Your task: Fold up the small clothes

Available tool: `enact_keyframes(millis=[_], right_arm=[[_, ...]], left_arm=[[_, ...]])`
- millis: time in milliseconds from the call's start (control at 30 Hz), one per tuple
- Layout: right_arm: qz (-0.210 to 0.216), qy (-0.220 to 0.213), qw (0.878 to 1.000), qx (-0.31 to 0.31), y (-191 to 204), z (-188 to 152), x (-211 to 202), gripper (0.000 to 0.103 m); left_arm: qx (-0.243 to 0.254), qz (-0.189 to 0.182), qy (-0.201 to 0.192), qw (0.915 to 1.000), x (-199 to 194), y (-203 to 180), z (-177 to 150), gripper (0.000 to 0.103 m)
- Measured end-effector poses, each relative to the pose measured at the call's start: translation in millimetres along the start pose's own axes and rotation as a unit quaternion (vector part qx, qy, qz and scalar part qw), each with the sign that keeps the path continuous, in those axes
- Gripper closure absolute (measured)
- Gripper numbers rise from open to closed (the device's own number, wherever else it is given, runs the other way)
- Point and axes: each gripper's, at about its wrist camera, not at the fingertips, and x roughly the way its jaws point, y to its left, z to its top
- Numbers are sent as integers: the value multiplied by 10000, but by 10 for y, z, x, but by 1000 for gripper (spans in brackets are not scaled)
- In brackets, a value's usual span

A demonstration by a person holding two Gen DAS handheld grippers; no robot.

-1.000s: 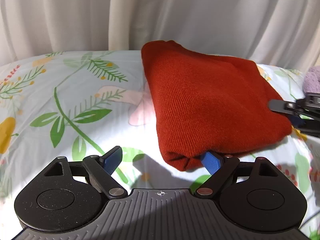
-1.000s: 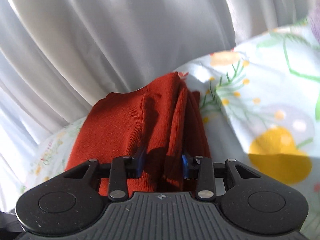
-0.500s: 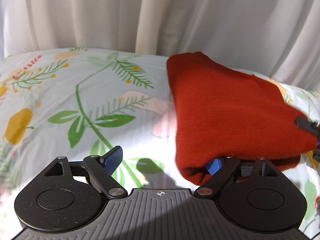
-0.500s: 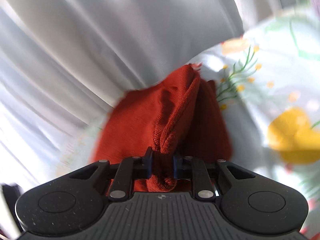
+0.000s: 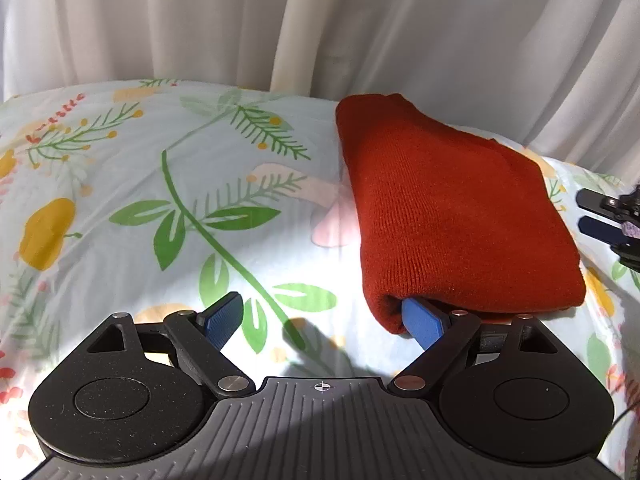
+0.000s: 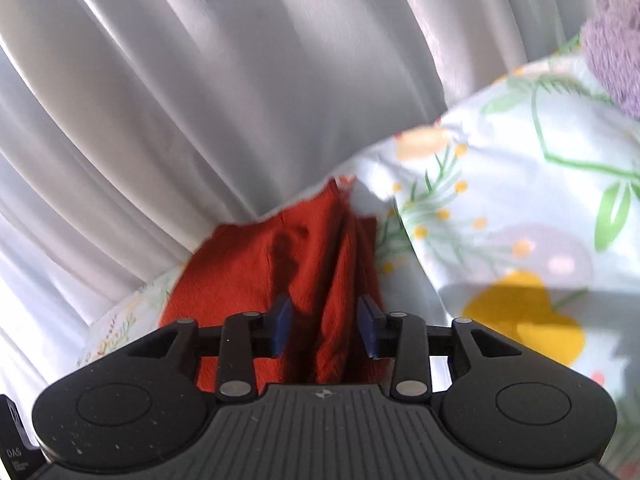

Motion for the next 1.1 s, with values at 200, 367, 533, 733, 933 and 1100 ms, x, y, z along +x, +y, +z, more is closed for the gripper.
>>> enact_keyframes(millis=[200, 367, 533, 733, 933, 1100], right_arm=[[196, 527, 9984, -49, 63, 140, 486, 63], [275, 621, 9977, -89, 100, 152, 655, 96], [-31, 350, 9989, -306, 59, 206, 576, 96], [-642, 190, 9956, -657, 188, 182, 522, 92], [-194, 168, 9961, -844, 615, 321, 603, 87], [-497, 873, 9893, -1061, 954, 356, 1293, 88]], left_arm=[[-29, 192, -123, 9997, -80, 86, 43, 12], [-189, 209, -120, 9995, -48, 165, 73, 12], [-196, 196, -124, 9995, 8, 143, 98, 12], [-266, 290, -365, 9986, -35, 163, 244, 12], [-699, -120, -572, 9958, 166, -71, 714, 12], [-458, 97, -592, 9971, 692, -434, 1091, 13]])
